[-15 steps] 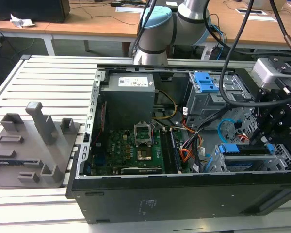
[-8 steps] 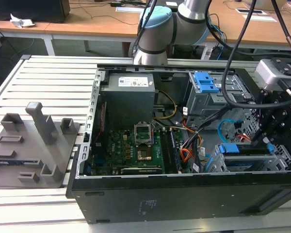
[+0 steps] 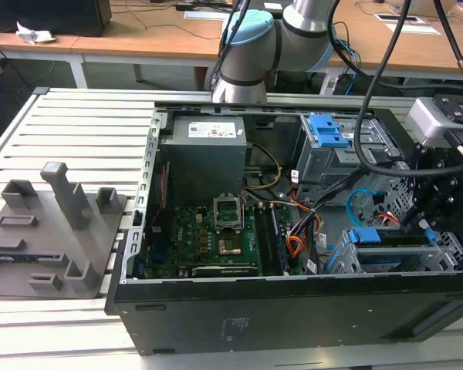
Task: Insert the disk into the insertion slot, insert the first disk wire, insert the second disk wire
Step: 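Insert the first disk wire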
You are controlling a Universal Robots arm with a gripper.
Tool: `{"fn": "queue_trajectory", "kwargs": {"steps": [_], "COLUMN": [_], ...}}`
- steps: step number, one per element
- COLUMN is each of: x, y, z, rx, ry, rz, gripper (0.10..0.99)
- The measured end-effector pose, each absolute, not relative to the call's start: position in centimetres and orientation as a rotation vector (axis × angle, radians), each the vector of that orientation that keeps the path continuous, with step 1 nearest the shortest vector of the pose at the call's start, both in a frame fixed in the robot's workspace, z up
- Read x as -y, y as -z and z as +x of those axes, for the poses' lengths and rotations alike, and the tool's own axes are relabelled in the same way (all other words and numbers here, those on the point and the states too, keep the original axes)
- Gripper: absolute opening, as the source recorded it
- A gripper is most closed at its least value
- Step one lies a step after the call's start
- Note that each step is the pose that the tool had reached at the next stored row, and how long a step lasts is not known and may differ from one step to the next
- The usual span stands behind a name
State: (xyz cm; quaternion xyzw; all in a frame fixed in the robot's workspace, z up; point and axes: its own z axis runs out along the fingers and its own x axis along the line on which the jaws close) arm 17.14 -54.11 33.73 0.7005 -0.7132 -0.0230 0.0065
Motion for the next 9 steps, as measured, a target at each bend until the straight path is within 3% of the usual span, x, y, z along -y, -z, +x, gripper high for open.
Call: {"fn": "queue_trajectory", "kwargs": {"steps": [8,9], "x": [54.29,54.30], "y": [-33.42,-33.42], "z": [17.13,17.12], "rx": [2.233,2.233], "ry": [0.075,0.074], "rz": [2.192,2.192], "gripper": [0.180,0.251]}}
